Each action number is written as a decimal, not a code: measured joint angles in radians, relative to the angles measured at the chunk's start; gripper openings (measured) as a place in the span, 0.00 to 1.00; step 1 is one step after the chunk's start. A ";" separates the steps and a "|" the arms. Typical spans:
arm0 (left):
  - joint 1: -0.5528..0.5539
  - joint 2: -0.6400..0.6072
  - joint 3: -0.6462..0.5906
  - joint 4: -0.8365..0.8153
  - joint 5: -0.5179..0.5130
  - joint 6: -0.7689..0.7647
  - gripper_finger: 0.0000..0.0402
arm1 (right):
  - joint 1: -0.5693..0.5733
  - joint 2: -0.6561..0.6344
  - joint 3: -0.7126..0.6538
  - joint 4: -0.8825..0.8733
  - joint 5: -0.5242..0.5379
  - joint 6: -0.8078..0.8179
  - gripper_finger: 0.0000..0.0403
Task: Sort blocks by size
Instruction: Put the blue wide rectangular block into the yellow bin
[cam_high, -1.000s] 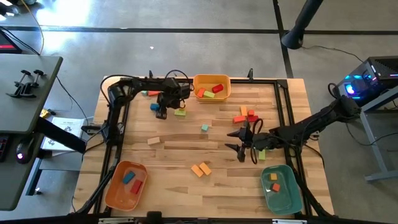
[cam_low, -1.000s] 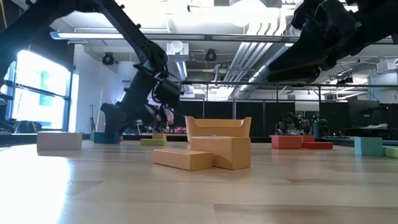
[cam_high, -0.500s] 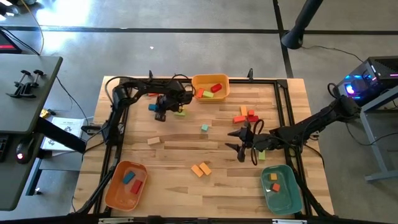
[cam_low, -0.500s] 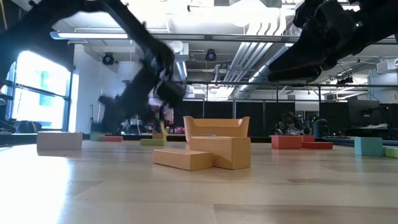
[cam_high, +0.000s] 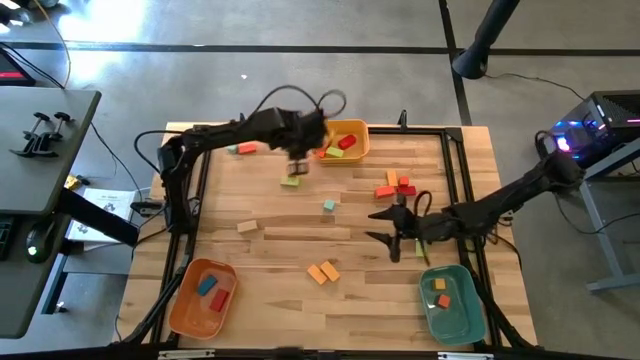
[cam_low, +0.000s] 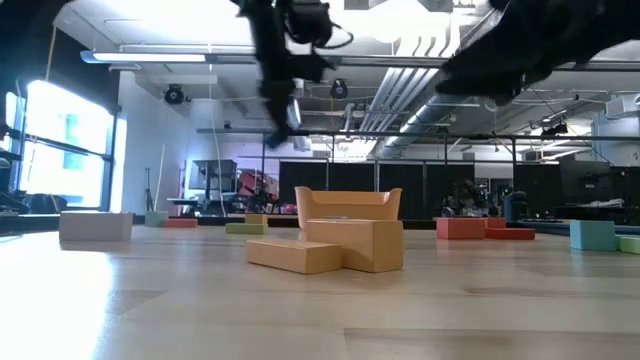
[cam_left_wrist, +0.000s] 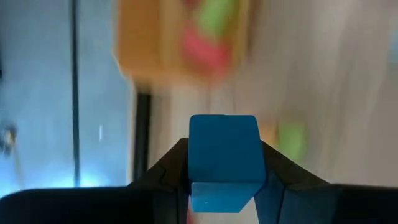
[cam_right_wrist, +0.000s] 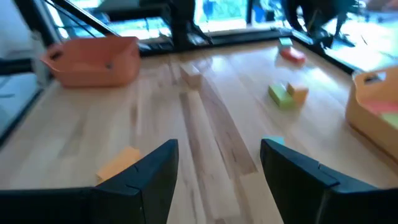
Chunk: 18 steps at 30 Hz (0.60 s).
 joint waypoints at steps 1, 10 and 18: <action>0.015 0.016 0.009 0.083 0.027 0.019 0.24 | 0.010 -0.027 0.000 -0.008 0.000 -0.012 0.56; 0.097 0.272 0.121 0.402 0.108 0.076 0.24 | 0.058 -0.195 0.001 -0.004 -0.001 -0.079 0.56; 0.126 0.422 0.245 0.404 0.091 0.085 0.39 | 0.054 -0.199 0.001 -0.012 0.012 -0.066 0.56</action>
